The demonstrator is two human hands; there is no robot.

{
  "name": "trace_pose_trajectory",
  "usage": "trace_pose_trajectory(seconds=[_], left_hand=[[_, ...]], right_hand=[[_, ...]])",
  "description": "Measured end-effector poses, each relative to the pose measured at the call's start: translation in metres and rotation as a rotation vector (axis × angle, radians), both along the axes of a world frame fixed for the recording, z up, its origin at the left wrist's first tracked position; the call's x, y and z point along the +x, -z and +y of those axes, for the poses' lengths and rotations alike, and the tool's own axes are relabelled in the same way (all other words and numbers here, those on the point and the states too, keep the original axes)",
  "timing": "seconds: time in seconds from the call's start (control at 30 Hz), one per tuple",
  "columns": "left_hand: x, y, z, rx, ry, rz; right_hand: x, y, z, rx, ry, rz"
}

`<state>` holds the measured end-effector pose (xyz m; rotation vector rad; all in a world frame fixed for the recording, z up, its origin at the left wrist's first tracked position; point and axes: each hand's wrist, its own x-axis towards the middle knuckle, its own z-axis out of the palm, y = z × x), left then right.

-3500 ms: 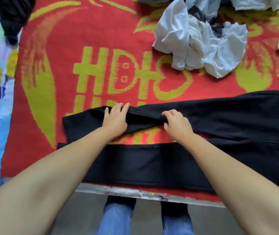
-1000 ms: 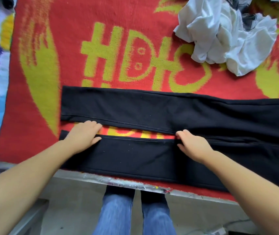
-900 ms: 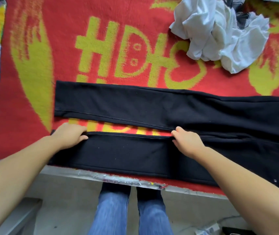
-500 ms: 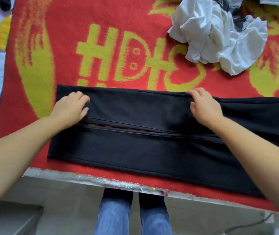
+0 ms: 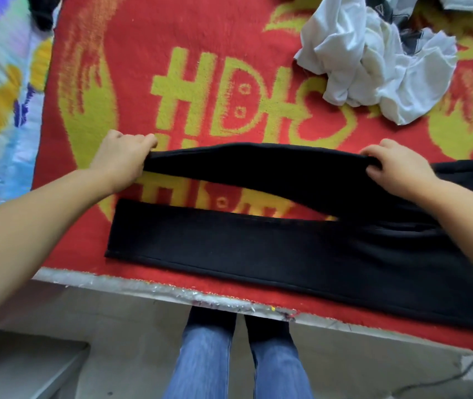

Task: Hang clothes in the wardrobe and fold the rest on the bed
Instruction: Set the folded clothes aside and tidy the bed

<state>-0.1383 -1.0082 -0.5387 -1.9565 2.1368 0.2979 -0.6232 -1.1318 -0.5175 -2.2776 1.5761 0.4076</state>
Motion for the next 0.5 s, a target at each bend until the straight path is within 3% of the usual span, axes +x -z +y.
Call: trace_pose_trajectory(seconds=[0.13,0.3,0.4,0.5], left_hand=[[-0.003,-0.011,0.058,0.098,0.131,-0.034],[-0.016,0.01,0.135,0.316,0.295,-0.305],[-0.025,0.029,0.175,0.413,0.238,-0.393],[-0.043,0.039,0.2,0.542,0.026,-0.406]], right_hand=[[-0.013,-0.027,0.042,0.263,-0.144,-0.015],[-0.019,-0.012,0.112,0.386,-0.379,0.101],[-0.021,0.01,0.15,0.388,-0.46,0.139],[-0.023,0.03,0.178,0.331,-0.501,0.22]])
